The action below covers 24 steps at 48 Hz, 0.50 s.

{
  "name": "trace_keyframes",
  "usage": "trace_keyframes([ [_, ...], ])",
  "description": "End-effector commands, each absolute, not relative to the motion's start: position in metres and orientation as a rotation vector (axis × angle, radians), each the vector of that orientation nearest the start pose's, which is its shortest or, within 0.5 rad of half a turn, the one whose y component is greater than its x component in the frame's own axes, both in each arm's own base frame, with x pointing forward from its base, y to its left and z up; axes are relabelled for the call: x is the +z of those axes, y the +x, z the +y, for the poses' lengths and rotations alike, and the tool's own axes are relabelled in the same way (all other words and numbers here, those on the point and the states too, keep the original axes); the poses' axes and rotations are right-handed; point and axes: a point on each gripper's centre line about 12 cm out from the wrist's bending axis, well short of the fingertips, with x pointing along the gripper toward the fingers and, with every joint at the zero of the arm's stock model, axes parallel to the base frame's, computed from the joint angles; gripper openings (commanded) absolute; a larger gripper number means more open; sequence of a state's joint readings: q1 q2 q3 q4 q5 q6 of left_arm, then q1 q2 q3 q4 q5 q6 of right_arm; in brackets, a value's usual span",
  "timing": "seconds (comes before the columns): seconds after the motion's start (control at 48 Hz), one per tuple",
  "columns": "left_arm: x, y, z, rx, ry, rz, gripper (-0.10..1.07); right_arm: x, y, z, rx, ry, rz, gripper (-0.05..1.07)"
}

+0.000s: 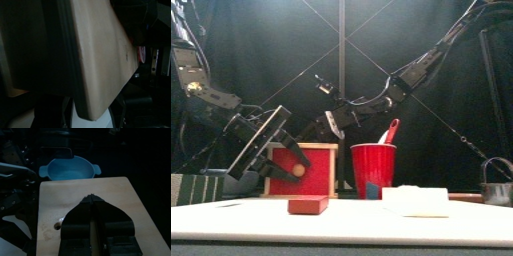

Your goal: Open drawer

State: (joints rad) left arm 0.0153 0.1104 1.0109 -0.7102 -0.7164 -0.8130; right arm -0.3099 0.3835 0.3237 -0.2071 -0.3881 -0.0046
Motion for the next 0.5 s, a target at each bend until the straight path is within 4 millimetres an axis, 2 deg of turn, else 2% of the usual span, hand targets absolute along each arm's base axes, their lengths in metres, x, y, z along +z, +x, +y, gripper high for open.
trace_keyframes([
  [0.0, 0.1005, 0.3217, 0.0540, 0.707, -1.223, 0.116, 0.76, 0.1490, 0.4841, -0.1451, -0.199, -0.124, 0.360, 0.01],
  [0.146, 0.0980, 0.3228, 0.0511, 0.709, -1.234, 0.153, 0.75, 0.1501, 0.4848, -0.1453, -0.200, -0.125, 0.357, 0.01],
  [0.354, 0.1004, 0.3224, 0.0512, 0.707, -1.239, 0.147, 0.65, 0.1495, 0.4845, -0.1452, -0.199, -0.124, 0.358, 0.01],
  [0.479, 0.1032, 0.3226, 0.0533, 0.704, -1.235, 0.129, 0.64, 0.1488, 0.4845, -0.1452, -0.199, -0.124, 0.360, 0.01],
])
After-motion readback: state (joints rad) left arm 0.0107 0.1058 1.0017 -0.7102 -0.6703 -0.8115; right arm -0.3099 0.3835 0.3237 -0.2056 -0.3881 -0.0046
